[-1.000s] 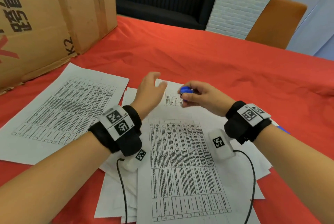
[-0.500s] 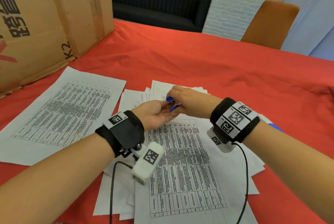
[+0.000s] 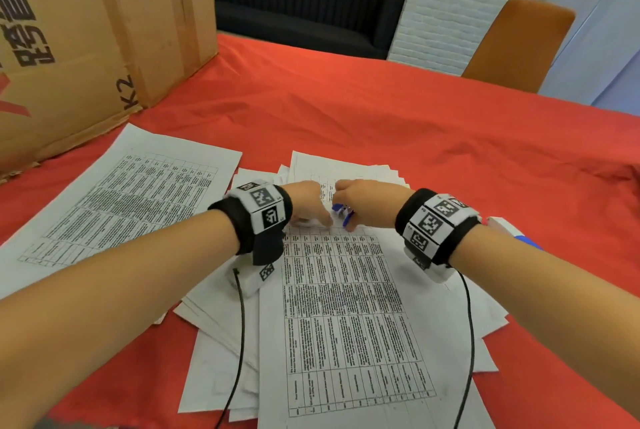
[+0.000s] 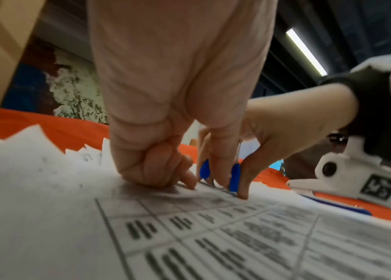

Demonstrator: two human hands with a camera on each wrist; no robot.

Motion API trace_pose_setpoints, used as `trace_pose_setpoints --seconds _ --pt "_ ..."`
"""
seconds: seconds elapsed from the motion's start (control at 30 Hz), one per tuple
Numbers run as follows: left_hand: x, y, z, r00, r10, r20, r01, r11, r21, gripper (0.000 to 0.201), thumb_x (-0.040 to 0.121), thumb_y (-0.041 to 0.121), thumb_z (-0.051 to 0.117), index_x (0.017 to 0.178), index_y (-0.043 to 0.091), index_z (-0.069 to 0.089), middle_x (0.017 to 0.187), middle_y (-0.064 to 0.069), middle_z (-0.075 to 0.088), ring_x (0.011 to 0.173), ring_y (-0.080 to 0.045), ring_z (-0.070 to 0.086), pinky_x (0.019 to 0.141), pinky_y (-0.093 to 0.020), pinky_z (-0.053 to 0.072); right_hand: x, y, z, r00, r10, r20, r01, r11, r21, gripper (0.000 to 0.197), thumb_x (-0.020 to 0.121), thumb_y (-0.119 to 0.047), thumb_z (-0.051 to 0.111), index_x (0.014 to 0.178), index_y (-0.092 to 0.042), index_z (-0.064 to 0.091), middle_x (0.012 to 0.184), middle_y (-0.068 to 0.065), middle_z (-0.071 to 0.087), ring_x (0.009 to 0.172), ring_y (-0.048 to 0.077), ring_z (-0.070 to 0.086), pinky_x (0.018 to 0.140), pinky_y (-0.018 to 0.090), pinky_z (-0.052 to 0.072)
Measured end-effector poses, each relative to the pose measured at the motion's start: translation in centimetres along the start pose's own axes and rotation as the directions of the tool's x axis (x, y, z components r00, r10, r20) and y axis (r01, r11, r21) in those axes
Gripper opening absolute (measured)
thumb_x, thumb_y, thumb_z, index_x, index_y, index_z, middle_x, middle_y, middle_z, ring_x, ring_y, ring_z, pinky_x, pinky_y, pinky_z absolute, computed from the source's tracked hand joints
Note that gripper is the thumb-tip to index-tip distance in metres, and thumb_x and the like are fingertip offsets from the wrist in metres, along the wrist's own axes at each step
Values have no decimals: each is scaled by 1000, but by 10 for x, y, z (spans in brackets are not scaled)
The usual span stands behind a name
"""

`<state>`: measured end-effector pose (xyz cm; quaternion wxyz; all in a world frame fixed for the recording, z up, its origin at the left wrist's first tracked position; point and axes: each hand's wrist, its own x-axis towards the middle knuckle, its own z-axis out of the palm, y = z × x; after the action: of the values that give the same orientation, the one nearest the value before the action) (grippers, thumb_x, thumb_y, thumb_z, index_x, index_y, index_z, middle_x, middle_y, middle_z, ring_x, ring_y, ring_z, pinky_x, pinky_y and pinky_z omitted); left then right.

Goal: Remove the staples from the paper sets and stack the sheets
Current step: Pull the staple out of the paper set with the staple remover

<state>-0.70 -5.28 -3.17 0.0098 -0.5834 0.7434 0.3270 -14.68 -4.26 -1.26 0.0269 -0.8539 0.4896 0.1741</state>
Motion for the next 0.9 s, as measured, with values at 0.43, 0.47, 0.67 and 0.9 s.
trace_pose_setpoints --seconds 0.43,0.47,0.67,0.9 --pt "17 -3 7 998 55 33 -59 991 120 32 78 34 74 68 21 46 81 -1 57 80 -19 54 74 -29 44 17 -10 1 996 -24 86 35 992 -123 20 94 -13 54 111 -5 58 119 4 59 78 17 52 59 26 36" --pt "17 -3 7 998 62 22 -64 990 123 33 79 35 73 67 20 47 76 -1 56 78 -19 53 72 -28 44 15 -9 0 996 -36 83 46 990 -133 21 93 -14 56 112 -6 60 120 4 55 81 18 52 63 28 38" --pt "15 0 9 996 87 5 -86 975 206 35 84 43 66 78 13 51 93 -4 66 83 -20 58 69 -28 47 8 13 9 998 -48 -30 50 995 81 31 87 -24 65 115 -11 59 110 4 54 100 23 54 81 30 42" --pt "11 1 10 994 109 2 -104 948 301 53 87 48 60 119 6 53 124 -6 60 106 -20 58 81 -30 44 8 34 19 998 -18 -66 40 938 346 40 85 -31 69 122 -17 60 103 -9 50 97 12 47 84 22 34"
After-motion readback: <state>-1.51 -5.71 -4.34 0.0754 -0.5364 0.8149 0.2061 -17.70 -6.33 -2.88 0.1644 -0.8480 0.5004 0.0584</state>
